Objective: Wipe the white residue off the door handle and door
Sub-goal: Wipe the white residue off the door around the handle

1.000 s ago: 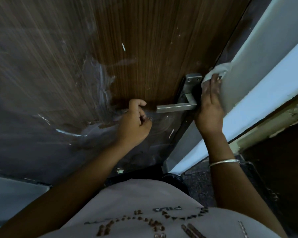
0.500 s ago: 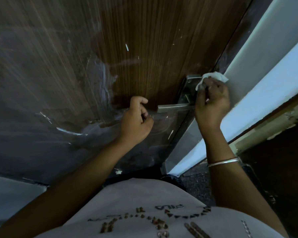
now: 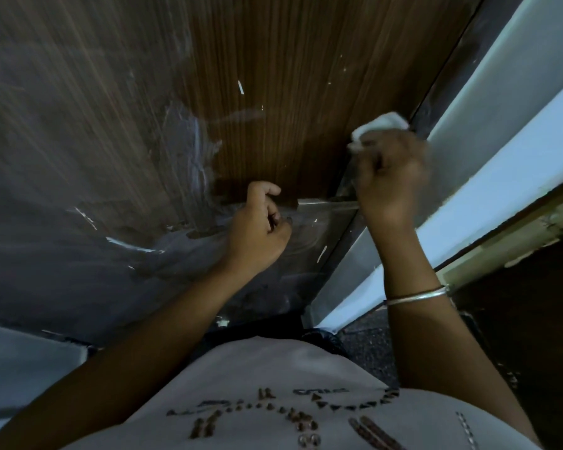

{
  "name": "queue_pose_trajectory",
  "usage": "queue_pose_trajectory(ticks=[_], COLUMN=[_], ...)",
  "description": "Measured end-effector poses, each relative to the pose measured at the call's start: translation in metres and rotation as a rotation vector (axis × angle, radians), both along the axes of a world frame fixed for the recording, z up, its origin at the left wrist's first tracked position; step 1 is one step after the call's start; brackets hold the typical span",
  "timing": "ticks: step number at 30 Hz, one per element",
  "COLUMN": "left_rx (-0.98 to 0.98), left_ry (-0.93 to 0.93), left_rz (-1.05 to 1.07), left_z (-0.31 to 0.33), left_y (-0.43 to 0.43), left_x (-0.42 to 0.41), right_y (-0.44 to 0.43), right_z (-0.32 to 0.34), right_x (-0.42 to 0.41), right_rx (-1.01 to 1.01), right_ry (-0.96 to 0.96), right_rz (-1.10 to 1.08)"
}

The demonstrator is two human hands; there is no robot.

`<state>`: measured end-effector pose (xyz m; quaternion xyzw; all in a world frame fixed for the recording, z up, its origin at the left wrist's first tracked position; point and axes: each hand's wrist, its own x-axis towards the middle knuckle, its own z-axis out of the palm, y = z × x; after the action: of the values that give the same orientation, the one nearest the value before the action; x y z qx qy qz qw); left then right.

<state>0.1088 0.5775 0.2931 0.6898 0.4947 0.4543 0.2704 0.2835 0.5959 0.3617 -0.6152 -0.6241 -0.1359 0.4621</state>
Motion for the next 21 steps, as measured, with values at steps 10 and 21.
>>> queue_pose_trajectory(ticks=[10,21], left_rx=[0.003,0.021], left_ry=[-0.021,-0.072], left_rz=[0.047,0.057], left_z=[0.011,0.011], left_y=[0.004,0.000], left_x=[-0.003,-0.015], right_y=[0.005,-0.006], right_z=[0.014,0.020], right_x=[-0.040,0.001], right_rx=[0.085,-0.147], right_ry=[-0.026,0.242], right_rz=[0.140,0.028])
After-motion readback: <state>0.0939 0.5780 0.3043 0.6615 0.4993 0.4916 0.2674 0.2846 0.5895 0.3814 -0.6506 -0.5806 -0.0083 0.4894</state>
